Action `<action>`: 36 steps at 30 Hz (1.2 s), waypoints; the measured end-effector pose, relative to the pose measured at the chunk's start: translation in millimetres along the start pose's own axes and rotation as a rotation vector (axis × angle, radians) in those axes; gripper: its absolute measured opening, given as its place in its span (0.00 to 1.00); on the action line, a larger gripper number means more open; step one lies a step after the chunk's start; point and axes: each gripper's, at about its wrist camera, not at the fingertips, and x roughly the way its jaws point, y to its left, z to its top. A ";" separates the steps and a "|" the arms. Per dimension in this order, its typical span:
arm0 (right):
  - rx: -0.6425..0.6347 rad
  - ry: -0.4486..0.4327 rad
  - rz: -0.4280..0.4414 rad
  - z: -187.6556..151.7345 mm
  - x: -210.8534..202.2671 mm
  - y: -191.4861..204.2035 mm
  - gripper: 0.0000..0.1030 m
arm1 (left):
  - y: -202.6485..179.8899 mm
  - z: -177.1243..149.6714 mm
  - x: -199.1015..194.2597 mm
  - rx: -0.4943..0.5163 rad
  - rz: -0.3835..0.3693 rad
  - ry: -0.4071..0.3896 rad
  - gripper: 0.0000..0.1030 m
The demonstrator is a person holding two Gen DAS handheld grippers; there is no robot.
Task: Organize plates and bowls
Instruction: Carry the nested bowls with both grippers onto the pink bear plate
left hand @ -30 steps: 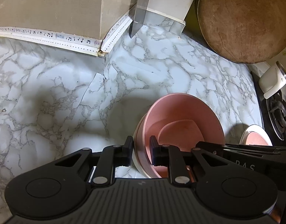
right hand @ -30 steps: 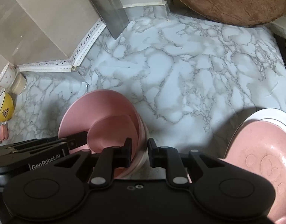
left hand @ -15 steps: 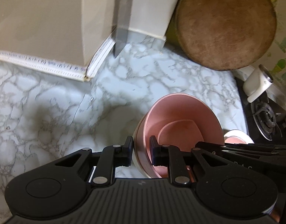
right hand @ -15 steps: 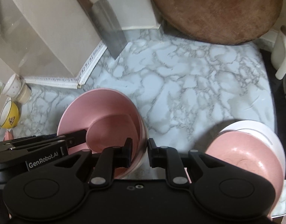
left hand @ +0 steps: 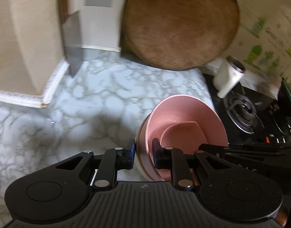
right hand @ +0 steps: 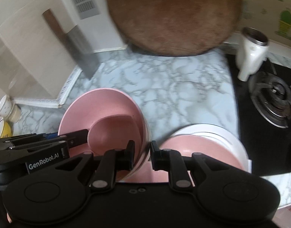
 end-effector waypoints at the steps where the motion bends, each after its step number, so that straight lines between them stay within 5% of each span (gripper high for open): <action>1: 0.009 -0.002 -0.009 -1.4 -2.8 -6.1 0.17 | -6.5 0.1 2.0 0.012 -0.008 0.004 0.17; 15: 0.132 0.035 -0.114 -28.7 -13.2 -81.8 0.18 | -83.9 -12.9 53.6 0.118 -0.109 0.135 0.17; 36: 0.216 0.137 -0.105 -47.4 11.9 -121.6 0.19 | -115.1 -24.2 97.1 0.183 -0.103 0.249 0.17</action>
